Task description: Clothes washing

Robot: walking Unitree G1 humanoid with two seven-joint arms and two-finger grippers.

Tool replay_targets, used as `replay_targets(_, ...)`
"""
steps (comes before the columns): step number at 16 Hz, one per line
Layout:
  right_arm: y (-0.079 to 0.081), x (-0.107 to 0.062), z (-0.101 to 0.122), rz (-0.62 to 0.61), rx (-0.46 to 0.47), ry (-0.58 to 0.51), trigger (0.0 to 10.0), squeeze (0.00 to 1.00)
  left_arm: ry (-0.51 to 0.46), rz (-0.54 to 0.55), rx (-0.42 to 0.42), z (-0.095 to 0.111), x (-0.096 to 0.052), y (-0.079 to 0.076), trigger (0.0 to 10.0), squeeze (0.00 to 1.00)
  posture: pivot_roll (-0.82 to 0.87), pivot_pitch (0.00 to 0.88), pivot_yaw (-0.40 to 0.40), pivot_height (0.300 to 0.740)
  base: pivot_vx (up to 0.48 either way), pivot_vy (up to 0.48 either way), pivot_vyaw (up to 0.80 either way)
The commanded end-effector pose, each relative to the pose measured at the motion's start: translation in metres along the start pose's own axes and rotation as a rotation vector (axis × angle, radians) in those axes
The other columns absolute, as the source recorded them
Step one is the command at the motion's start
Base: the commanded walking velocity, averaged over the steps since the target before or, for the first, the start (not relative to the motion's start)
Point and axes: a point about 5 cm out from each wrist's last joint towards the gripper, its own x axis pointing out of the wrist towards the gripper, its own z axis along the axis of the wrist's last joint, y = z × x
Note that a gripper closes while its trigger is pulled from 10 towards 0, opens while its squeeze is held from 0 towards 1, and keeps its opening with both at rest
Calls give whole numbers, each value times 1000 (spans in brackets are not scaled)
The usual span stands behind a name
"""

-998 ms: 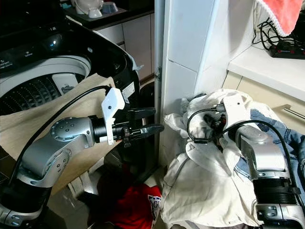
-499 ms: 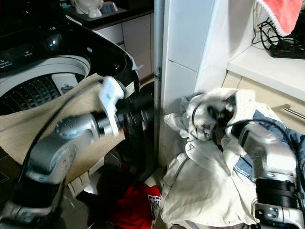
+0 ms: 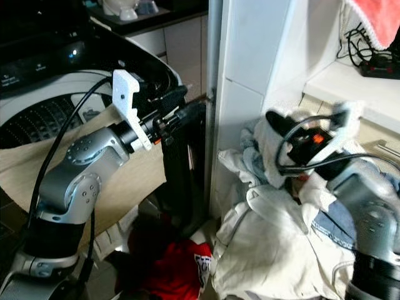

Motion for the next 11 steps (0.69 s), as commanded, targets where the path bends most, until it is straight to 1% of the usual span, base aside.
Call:
replay_targets(1, 7, -2, 6, 39, -7, -19, 0, 0, -10, -8, 10, 3, 1, 0, 10000, 0, -173, 0, 43, 740, 0, 0, 0)
replay_targets(3, 17, 0, 18, 108, 23, -87, 0, 0, -27, -59, -15, 5, 6, -6, 10000, 0, -172, 0, 38, 740, 0, 0, 0)
replay_targets(4, 22, 2, 26, 141, 27, -111, 0, 0, -27, -95, -13, 5, 11, -11, 10000, 0, -172, 0, 38, 740, 0, 0, 0)
replay_targets(5, 24, 3, 29, 152, 28, -117, 0, 0, -28, -107, -11, 5, 12, -12, 10000, 0, -172, 0, 35, 740, 0, 0, 0)
replay_targets(6, 32, 7, 35, 197, 18, -113, 0, 0, -47, -155, -70, 7, 19, -19, 10000, 1000, -176, 0, 36, 740, 0, 0, 0)
replay_targets(7, 40, 12, 40, 247, 11, -107, 0, 0, -81, -164, -117, 11, 26, -22, 10000, 1000, -186, 0, 40, 740, 0, 0, 0)
replay_targets(8, 48, 16, 45, 298, 16, -116, 0, 0, -112, -177, -136, 15, 31, -25, 10000, 1000, -190, 0, 38, 740, 0, 0, 0)
replay_targets(11, 58, 17, 56, 362, 3, -112, 0, 0, -148, -220, -157, 18, 36, -28, 10000, 1000, -198, 0, 37, 740, 0, 0, 0)
